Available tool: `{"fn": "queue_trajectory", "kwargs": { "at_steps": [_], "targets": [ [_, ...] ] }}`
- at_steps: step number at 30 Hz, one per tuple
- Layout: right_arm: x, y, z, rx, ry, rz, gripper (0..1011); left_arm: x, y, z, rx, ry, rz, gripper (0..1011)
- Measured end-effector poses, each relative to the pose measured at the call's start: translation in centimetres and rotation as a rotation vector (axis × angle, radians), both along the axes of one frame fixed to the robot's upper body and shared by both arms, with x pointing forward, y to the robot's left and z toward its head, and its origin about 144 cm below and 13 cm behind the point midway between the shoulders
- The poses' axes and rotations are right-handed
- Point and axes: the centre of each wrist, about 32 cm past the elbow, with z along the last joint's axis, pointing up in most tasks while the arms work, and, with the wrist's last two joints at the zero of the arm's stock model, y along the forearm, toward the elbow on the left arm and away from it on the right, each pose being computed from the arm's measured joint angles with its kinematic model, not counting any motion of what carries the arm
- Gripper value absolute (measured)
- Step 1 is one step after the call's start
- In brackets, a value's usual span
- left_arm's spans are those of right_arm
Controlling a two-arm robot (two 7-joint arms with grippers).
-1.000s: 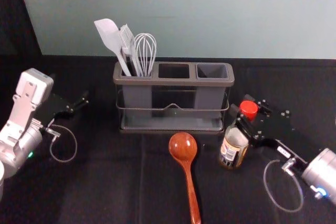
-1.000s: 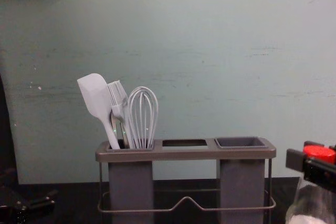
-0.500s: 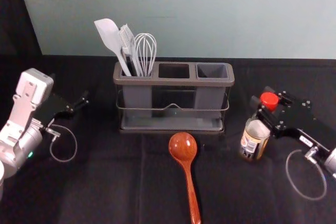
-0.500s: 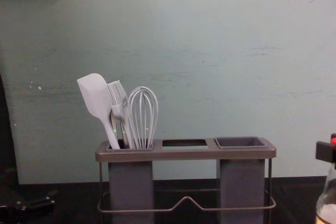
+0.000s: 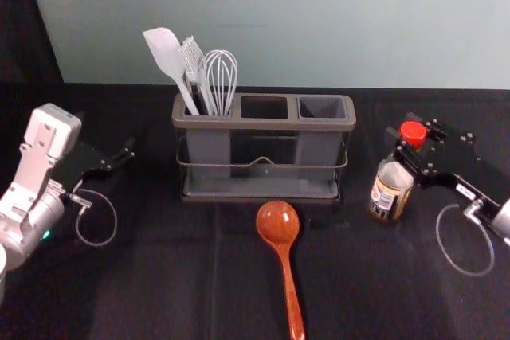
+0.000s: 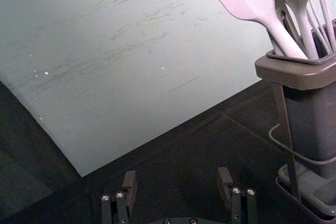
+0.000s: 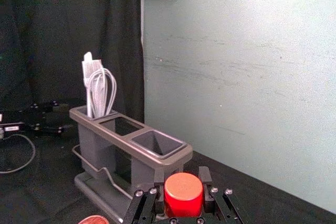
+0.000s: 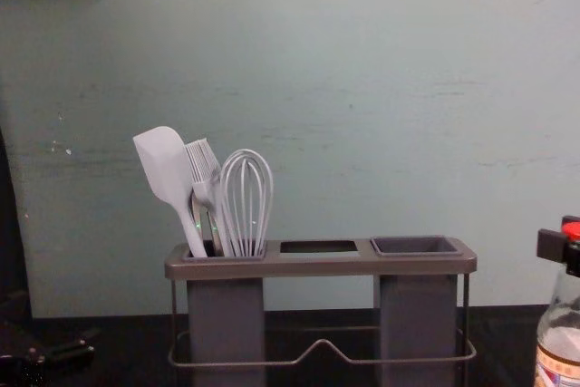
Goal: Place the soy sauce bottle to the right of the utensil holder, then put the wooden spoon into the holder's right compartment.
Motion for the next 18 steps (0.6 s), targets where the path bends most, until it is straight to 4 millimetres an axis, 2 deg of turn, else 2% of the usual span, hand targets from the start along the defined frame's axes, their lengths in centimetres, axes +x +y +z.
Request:
{"fn": "queue_trajectory", "kwargs": {
  "at_steps": [9,18],
  "targets": [
    [2.2,0.6,-0.3,-0.003,-0.016,-0.017,392,0.0,0.0,0.0,0.000,0.000,0.000,1005],
    [3.4,1.1,-0.6,-0.007,-0.015,-0.031,392,0.0,0.0,0.0,0.000,0.000,0.000,1005]
  ]
}}
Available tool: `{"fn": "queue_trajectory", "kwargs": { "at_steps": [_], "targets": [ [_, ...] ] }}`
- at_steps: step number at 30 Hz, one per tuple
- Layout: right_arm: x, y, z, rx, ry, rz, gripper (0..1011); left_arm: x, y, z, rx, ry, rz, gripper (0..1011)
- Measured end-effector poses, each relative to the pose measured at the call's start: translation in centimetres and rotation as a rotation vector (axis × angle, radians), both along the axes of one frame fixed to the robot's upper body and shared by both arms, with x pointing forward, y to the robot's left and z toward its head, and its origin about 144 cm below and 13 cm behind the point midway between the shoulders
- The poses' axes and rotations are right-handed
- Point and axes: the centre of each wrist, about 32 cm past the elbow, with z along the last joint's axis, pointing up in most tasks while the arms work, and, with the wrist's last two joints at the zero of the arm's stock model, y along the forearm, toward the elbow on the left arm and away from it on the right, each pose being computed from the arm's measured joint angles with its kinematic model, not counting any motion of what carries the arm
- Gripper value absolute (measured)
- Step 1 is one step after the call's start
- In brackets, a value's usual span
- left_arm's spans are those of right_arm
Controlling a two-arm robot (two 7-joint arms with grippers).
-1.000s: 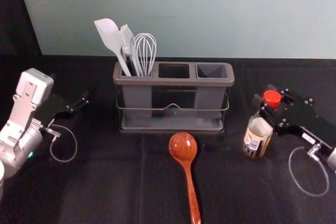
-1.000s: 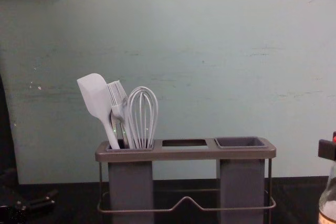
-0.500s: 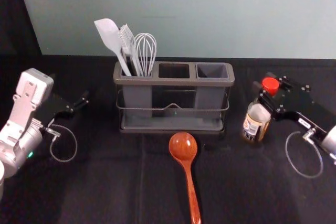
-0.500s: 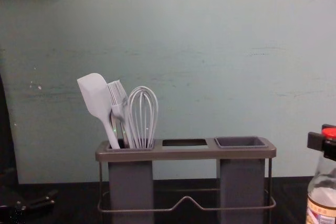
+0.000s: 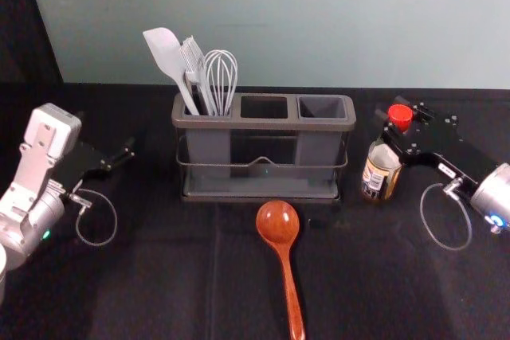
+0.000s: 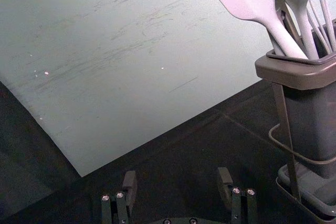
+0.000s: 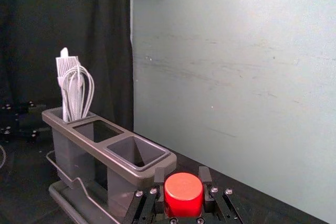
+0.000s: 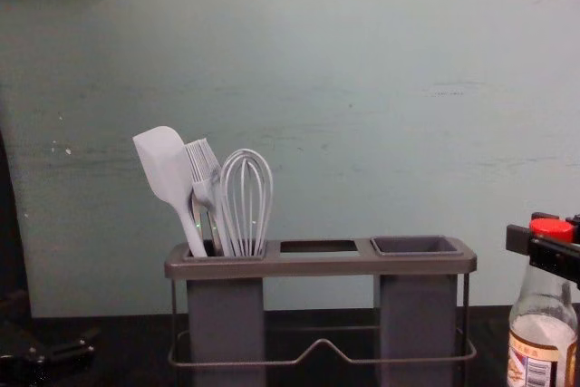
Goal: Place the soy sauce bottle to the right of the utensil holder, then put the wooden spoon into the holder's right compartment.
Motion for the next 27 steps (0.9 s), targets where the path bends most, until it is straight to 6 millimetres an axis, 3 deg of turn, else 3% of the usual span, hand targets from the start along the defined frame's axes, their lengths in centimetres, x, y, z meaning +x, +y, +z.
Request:
{"fn": "queue_trajectory", "kwargs": {
  "at_steps": [27],
  "targets": [
    [2.3,1.4,-0.5,0.018,0.016,-0.018,392,0.0,0.0,0.0,0.000,0.000,0.000,1005]
  ]
}}
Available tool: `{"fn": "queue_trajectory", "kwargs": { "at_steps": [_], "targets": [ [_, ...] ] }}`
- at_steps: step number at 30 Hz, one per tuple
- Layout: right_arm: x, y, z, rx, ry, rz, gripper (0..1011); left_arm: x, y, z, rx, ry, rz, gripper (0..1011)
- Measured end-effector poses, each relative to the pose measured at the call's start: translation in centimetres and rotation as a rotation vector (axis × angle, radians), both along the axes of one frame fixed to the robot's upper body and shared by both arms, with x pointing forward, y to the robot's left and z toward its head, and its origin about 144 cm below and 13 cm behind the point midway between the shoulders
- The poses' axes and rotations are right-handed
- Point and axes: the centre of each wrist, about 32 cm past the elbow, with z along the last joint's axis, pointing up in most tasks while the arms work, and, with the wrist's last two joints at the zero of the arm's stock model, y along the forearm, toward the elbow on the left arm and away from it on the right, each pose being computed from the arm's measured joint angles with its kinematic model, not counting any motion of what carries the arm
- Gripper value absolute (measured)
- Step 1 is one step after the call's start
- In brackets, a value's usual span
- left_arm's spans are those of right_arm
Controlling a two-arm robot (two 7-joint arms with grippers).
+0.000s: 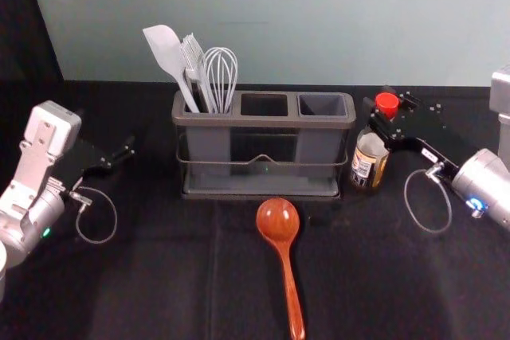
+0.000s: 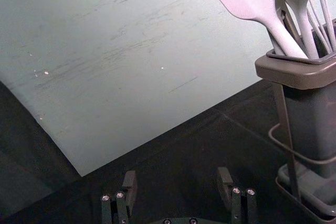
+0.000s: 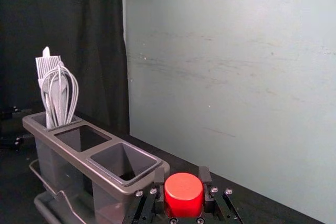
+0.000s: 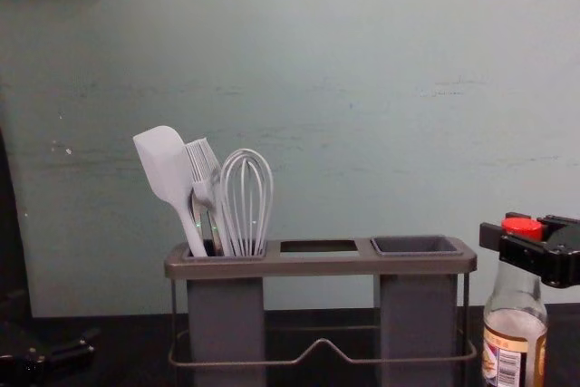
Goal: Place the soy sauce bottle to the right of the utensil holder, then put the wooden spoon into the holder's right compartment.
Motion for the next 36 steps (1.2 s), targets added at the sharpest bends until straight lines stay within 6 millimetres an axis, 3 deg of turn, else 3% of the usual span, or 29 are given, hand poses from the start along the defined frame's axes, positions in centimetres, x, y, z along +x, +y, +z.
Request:
{"fn": "queue_trajectory", "kwargs": {
  "at_steps": [14,18,23,29,30,36],
  "targets": [
    [0.2,0.4,-0.1,0.010,0.001,-0.006,392,0.0,0.0,0.0,0.000,0.000,0.000,1005],
    [0.3,0.5,-0.1,0.015,-0.001,-0.011,435,0.0,0.0,0.0,0.000,0.000,0.000,1005],
    [0.3,0.4,0.0,0.020,-0.005,-0.015,621,0.0,0.0,0.0,0.000,0.000,0.000,1005],
    [0.1,0.3,0.6,0.028,-0.021,-0.022,771,0.0,0.0,0.0,0.000,0.000,0.000,1005],
    [0.1,0.3,0.7,0.030,-0.025,-0.022,835,0.0,0.0,0.0,0.000,0.000,0.000,1005],
    [-0.5,0.1,1.6,0.026,-0.041,-0.040,980,0.0,0.0,0.0,0.000,0.000,0.000,1005]
  ]
}}
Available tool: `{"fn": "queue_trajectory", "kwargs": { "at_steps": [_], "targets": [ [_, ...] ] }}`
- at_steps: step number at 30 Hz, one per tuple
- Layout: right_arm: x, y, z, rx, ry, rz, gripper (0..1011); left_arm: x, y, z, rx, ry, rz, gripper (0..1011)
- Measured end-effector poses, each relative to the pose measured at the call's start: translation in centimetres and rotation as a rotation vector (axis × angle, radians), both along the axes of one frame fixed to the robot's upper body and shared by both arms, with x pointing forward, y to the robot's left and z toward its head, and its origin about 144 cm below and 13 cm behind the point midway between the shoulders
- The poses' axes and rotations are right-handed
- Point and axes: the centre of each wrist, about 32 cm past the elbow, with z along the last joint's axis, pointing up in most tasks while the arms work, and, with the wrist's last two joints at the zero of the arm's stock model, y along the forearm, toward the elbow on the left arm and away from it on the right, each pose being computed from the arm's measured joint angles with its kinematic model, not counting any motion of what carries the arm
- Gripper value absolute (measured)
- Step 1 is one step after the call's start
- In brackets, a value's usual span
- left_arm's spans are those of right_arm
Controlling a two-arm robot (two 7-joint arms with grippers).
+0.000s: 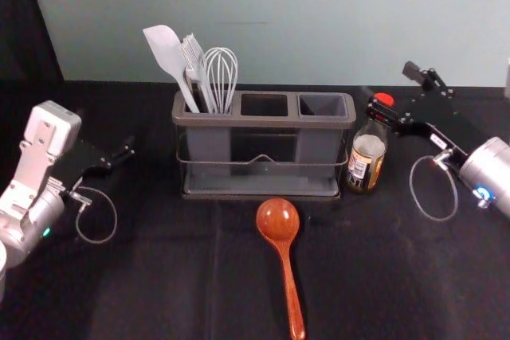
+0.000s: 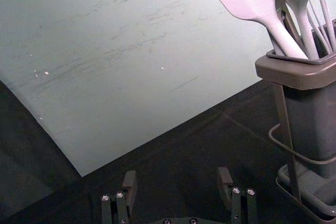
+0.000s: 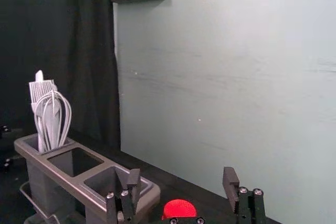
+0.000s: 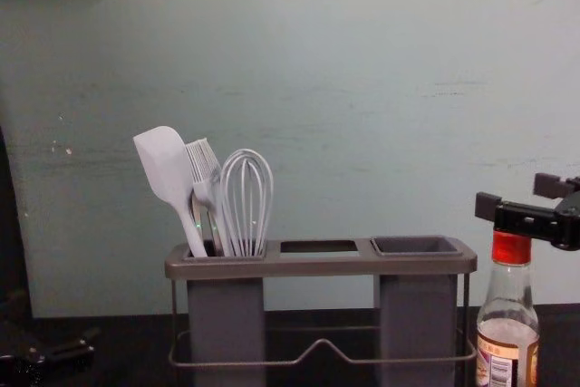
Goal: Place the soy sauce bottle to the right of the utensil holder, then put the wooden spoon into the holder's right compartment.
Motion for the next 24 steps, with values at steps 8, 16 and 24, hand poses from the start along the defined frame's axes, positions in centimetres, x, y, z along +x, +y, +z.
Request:
{"fn": "queue_trajectory", "kwargs": {
  "at_steps": [8,16,24],
  "targets": [
    [-2.0,-0.3,0.3,-0.005,0.001,-0.027,1004,0.0,0.0,0.0,0.000,0.000,0.000,1005],
    [-5.3,-0.6,0.3,-0.006,-0.015,-0.016,1004,0.0,0.0,0.0,0.000,0.000,0.000,1005],
    [-7.7,-0.4,0.6,-0.041,-0.030,0.024,1004,0.0,0.0,0.0,0.000,0.000,0.000,1005]
  ]
}}
